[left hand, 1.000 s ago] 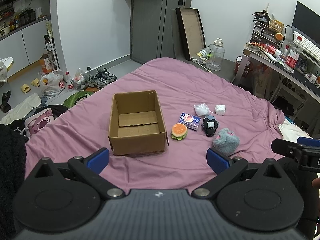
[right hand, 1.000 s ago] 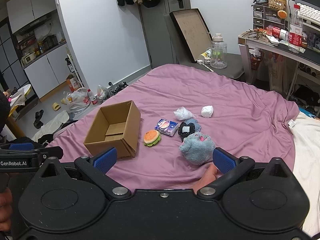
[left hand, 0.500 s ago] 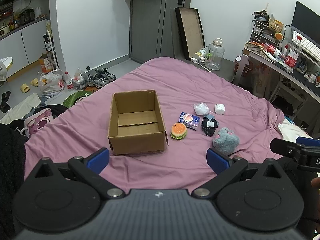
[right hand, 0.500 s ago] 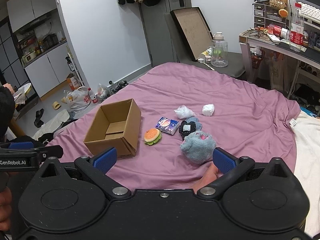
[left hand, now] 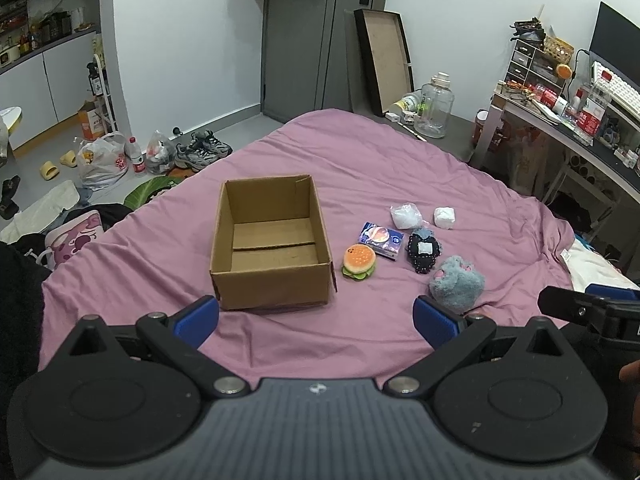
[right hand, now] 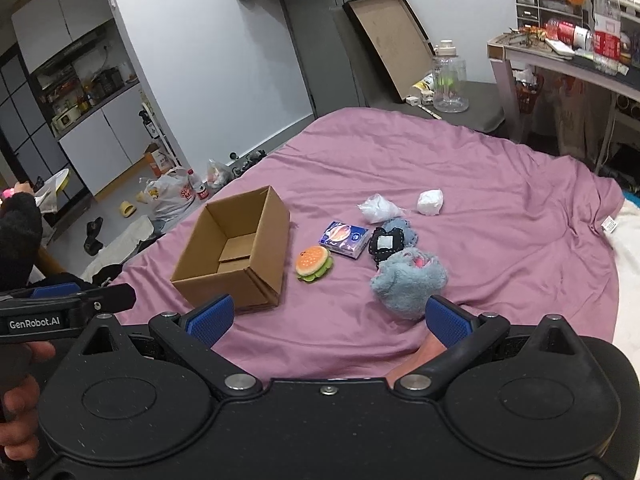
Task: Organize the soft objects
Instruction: 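Move both grippers toward the gray-blue fluffy plush ball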
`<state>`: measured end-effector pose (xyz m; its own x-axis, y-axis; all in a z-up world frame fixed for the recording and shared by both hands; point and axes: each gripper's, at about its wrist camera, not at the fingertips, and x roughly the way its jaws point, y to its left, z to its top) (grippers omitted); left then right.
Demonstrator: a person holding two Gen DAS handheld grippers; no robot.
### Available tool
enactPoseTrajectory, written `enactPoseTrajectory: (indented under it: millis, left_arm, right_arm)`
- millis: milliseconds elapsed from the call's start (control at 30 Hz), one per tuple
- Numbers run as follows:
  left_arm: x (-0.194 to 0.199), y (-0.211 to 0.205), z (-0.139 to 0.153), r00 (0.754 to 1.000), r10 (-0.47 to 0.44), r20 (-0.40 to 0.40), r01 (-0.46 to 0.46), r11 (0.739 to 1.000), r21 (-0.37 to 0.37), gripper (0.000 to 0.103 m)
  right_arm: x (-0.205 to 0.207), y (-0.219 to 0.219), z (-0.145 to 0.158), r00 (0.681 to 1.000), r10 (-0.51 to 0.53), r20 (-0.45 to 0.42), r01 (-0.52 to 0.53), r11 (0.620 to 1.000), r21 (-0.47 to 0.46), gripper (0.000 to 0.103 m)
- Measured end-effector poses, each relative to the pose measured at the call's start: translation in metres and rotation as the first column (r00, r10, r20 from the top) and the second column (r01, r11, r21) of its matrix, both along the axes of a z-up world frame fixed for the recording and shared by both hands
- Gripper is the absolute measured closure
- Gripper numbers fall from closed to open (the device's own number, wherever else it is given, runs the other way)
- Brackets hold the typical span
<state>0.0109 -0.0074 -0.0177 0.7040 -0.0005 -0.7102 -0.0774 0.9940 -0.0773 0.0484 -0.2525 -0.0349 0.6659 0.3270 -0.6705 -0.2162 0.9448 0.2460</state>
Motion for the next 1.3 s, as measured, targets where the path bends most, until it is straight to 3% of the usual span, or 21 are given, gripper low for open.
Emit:
enactPoseTrajectory:
  millis: [267, 700, 1167, 1300]
  left_arm:
    - [0.02, -0.005, -0.01, 0.999, 0.008, 0.033, -0.008, 1.0, -0.015, 0.001]
    - [0.061, -0.019, -0.036, 1.0, -0.004, -0.011, 0.004, 0.999, -0.035, 0.003]
    - [0.109, -0.049, -0.06, 0.998, -0.044, -0.049, 0.042, 0.999, -0.032, 0.008]
    - [0.123, -0.061, -0.068, 0.996, -0.064, -0.068, 0.061, 0.997, -0.045, 0.011]
  right_arm:
    - [0.026, -0.012, -0.018, 0.999, -0.034, -0.026, 0.034, 0.999, 0.008, 0.0]
    - [0.078, -0.026, -0.052, 0.994, -0.059, -0.097, 0.062, 0.998, 0.025, 0.0]
    - [0.12, -0.056, -0.089, 0.965, -0.16, -0.208, 0.191, 0.972, 0.135, 0.001]
    - [0.132, -0.068, -0.102, 0.947, -0.199, -0.252, 0.248, 0.952, 0.18, 0.013]
